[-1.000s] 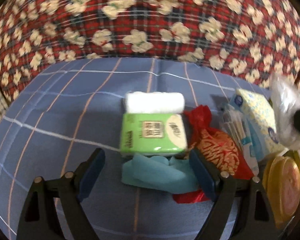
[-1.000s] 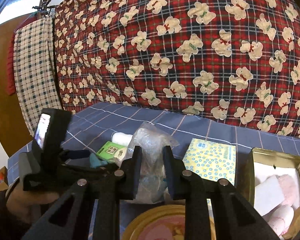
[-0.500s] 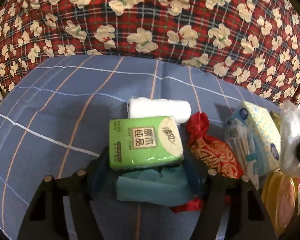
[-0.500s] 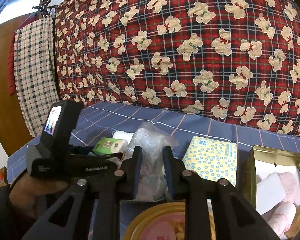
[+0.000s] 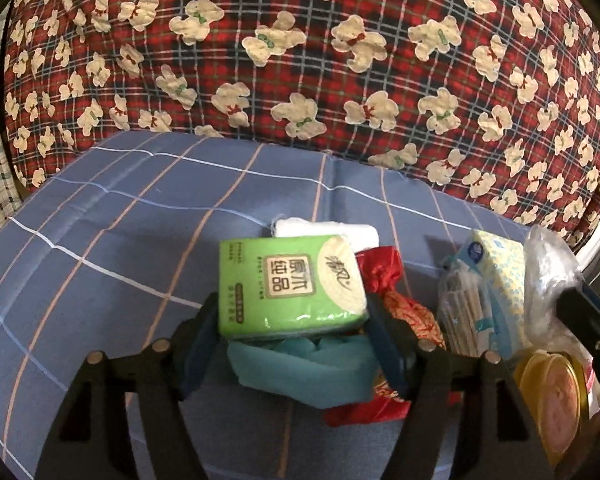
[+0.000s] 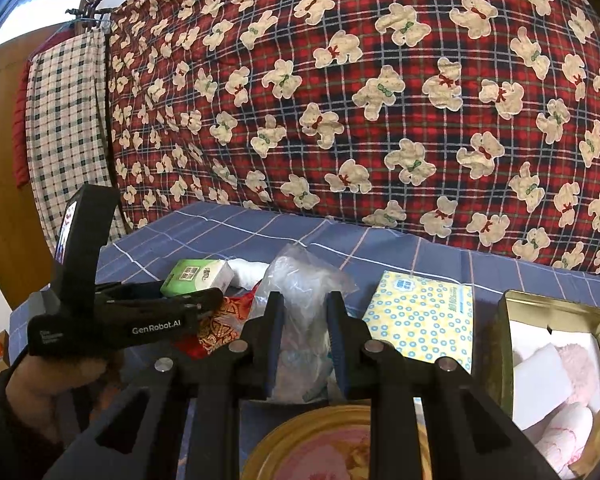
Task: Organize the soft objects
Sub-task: 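Grasp the green tissue pack with the left tool while the right tool grasps the plastic bag, then lift the green tissue pack and plastic bag and carry them toward the tray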
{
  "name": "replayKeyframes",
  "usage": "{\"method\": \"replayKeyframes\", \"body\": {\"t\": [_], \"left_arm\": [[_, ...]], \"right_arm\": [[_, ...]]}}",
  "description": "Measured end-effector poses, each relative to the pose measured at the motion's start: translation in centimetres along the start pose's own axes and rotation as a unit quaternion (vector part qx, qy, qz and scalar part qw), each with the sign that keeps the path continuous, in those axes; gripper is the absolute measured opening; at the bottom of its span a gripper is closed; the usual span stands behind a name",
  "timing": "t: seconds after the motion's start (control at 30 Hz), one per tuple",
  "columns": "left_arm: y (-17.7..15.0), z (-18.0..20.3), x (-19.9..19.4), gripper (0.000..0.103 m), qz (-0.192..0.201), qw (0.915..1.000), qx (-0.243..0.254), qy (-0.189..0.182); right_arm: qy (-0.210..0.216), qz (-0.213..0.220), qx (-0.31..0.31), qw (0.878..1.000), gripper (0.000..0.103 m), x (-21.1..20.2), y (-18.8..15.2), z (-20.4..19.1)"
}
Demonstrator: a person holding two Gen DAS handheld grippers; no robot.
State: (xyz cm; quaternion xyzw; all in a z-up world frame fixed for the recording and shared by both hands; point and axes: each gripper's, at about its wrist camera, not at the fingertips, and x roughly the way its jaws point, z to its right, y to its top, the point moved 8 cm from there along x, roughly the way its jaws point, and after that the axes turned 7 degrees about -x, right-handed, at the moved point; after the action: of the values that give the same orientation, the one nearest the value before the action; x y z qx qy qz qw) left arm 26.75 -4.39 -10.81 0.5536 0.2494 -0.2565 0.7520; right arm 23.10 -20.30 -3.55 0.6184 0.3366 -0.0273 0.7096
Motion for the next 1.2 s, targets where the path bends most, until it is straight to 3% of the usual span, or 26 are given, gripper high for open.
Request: {"method": "replayKeyframes", "body": {"t": [0.33,0.53,0.73,0.93,1.2], "left_arm": [[-0.4,0.0,0.3,0.071,-0.02,0.9998,-0.005,-0.001],[-0.5,-0.7,0.3,0.066,-0.022,0.9994,-0.022,-0.012],[0.1,-1.1,-1.1,0.065,0.013,0.9993,-0.031,-0.014],[0.9,0.1,-2.6,0.065,0.063,0.998,0.006,0.0],[1.3,0.9,-3.8,0.065,0.098,0.9943,0.036,0.019]], "right_arm": [[0.0,0.0,0.0,1.0,0.024,0.0,0.0,0.0],[-0.001,0.001,0.0,1.0,0.024,0.0,0.0,0.0],[0.0,0.004,0.001,1.0,0.024,-0.1,0.1,-0.1],[-0.001,0.009,0.0,1.0,0.024,-0.3,0.3,-0.1],[0.0,0.011,-0.001,1.0,0.024,-0.3,0.3,0.0]]}}
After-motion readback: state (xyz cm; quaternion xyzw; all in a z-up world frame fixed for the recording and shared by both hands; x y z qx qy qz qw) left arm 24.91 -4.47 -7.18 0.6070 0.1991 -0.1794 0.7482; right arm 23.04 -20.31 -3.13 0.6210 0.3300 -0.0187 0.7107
